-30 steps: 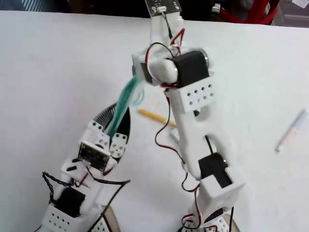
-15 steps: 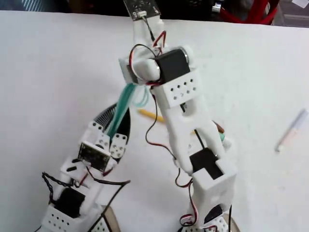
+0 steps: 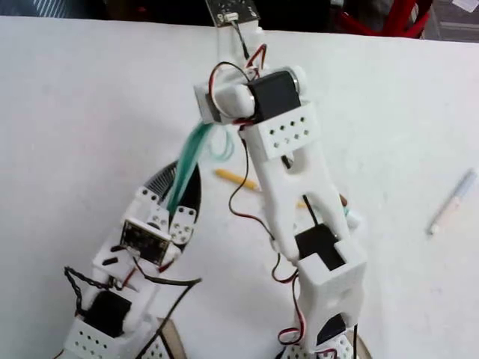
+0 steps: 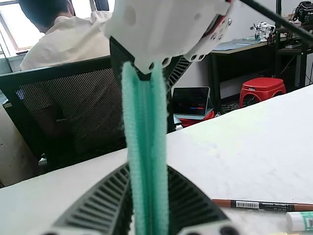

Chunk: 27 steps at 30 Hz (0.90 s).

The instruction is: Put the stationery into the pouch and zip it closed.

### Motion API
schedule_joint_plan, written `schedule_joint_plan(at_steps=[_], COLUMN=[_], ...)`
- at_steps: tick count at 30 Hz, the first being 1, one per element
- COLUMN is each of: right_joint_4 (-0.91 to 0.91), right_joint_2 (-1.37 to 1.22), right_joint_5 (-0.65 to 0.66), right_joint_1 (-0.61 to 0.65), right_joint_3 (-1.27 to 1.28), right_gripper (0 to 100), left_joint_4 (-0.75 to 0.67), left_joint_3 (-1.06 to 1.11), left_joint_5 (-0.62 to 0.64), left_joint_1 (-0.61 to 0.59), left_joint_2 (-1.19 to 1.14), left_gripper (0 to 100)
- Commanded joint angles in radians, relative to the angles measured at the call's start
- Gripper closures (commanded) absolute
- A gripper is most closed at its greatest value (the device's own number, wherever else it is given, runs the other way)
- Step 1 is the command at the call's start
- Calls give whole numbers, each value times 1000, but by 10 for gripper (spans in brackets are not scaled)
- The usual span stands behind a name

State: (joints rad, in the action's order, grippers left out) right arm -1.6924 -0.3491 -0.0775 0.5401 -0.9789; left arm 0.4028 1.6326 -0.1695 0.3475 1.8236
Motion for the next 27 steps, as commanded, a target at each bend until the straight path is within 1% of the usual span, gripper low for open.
schedule_joint_plan(at_steps=[1, 6, 10, 14, 16, 18, 20, 22, 25, 26, 27], right_joint_4=[-7, -21, -25, -25, -24, -24, -25, -25, -24, -19, -10], right_joint_2=[81, 162, 222, 271, 280, 271, 242, 208, 170, 162, 151], right_joint_5=[12, 126, 141, 143, 155, 164, 146, 97, -11, -3, 35], right_joint_1=[33, 125, 179, 185, 154, 90, 15, -41, -104, -131, -165], right_joint_3=[-64, -71, -64, -63, -63, -63, -63, -41, 34, 55, 74], right_gripper=[981, 981, 981, 981, 981, 981, 971, 904, 758, 722, 703], left_joint_4=[18, 20, 20, 20, 20, 20, 20, 20, 20, 21, 21], left_joint_3=[6, 6, 6, 6, 6, 6, 6, 6, 6, 6, 6], left_joint_5=[-8, -8, -8, -8, -8, -8, -8, -8, -8, -8, -8], left_joint_1=[-4, -4, -4, -7, -8, -10, -10, -10, -8, -10, -12], left_joint_2=[-8, -8, -8, -8, -8, -8, -8, -8, -8, -8, -8], left_gripper=[977, 977, 977, 977, 977, 977, 977, 977, 977, 977, 977])
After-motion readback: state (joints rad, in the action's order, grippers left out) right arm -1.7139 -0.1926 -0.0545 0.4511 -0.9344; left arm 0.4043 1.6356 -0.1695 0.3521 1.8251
